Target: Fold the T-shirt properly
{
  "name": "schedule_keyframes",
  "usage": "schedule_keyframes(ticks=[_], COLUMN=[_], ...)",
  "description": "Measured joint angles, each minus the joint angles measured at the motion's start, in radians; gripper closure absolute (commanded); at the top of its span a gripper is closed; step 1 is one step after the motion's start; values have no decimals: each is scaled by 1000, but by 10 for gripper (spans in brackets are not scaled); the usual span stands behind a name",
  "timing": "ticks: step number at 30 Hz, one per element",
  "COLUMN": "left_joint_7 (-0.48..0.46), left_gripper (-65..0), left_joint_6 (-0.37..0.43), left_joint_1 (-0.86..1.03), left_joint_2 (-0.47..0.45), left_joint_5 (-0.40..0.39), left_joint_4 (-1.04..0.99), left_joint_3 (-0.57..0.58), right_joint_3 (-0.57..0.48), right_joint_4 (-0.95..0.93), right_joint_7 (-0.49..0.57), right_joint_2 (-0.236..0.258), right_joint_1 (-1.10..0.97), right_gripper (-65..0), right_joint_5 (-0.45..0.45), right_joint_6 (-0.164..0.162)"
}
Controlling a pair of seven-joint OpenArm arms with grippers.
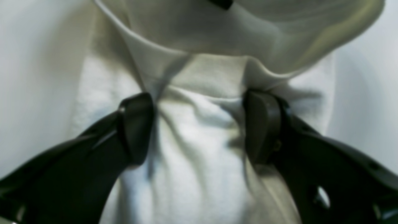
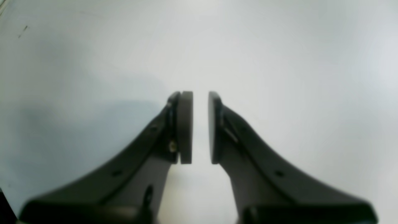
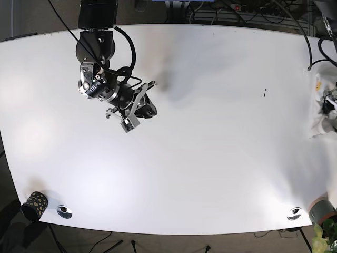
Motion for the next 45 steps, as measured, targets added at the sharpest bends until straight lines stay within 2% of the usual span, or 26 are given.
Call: schedule_keyframes(ticks=[7,12,19,23,27,33,37,39,41,43,45], left_joint_7=[25,43,38,39,44,46,32,-44,-153,-225,-253], left_gripper=[-415,-415,-414,-403,-372,-369,-369,-369,-369,-369,-369], left_joint_6=[5,-58,-99,-102,-68,77,120,134,168,197,199], left_joint_1=[7,28,33,80,116,150,176,211,252,302,346], left_joint_2=[-50,-56,-56,-43,31,187,288,357,420,491,542], left_joint_5=[33,46,38,39,50,50,101,140,201,239,303], left_joint_4=[-13,29,180,312,440,584,700,760,799,821,850], left_joint_3=[-3,-113,-156,-158,-163,-153,-161,-167,-178,-182,-182], right_joint_3=[0,0,0,0,0,1,3,21,50,84,110], right_joint_4=[36,66,131,167,174,152,109,85,45,-1,-35], right_joint_7=[2,1,3,3,27,237,378,507,618,715,785], right_joint_2=[-1,-1,6,30,33,17,-6,-6,-6,-2,3], right_joint_1=[-27,-42,-66,-85,-97,-135,-167,-186,-192,-188,-190], right_gripper=[-73,-73,-73,-73,-73,-73,-73,-73,-73,-75,-75], right_joint_5=[-4,-5,-5,-19,-133,-312,-418,-443,-467,-489,-487], right_joint_6=[0,0,0,0,0,-3,-86,-117,-175,-217,-226])
